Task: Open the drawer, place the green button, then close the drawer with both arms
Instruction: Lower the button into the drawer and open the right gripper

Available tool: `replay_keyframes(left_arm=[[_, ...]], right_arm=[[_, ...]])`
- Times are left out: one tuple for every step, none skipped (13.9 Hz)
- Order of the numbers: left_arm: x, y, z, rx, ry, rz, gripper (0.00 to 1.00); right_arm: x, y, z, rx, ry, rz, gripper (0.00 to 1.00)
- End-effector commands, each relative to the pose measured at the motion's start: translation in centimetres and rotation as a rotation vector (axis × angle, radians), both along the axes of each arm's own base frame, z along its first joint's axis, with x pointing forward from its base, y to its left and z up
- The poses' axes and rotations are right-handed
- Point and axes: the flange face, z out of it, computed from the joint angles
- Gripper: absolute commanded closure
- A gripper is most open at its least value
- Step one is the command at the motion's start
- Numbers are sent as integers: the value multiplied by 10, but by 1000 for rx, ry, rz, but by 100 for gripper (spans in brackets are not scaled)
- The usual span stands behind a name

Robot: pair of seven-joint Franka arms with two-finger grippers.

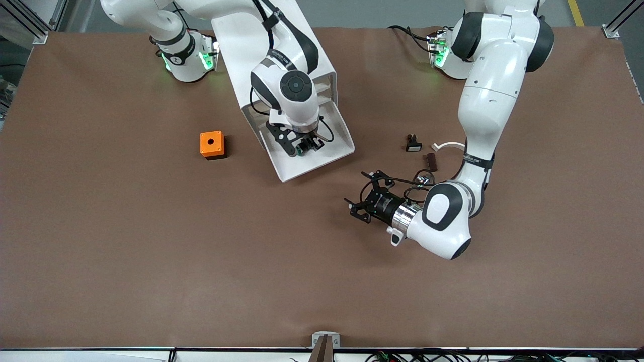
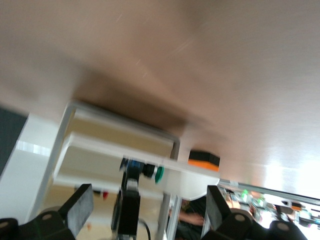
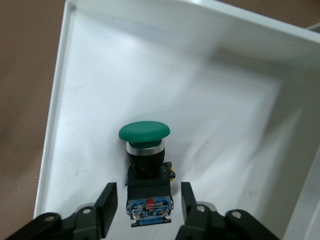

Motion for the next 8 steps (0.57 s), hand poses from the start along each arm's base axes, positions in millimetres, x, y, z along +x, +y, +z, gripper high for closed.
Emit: replay_keyframes(left_arm=[[4, 0, 20, 62, -211, -114, 0], [9, 6, 24, 97, -270, -144, 0], [12, 9, 29, 121, -305, -157, 0], [17, 13, 38, 141, -342, -156, 0], [23, 17, 53, 157, -391, -145, 0], [28, 18, 59, 176, -431, -138, 0], [29, 13, 69, 205, -490, -151, 0], [28, 2, 82, 234, -554, -178, 0]], right_arm=[[20, -4, 30, 10, -38, -14, 0], [34, -9, 44, 9, -41, 2, 0], [52, -17, 61, 10, -37, 42, 0], [70, -31, 75, 12, -30, 91, 0], [89, -50, 87, 10, -14, 153, 0], [106, -72, 98, 11, 0, 201, 0], [125, -99, 110, 14, 17, 247, 0], [139, -124, 124, 24, 19, 294, 0]])
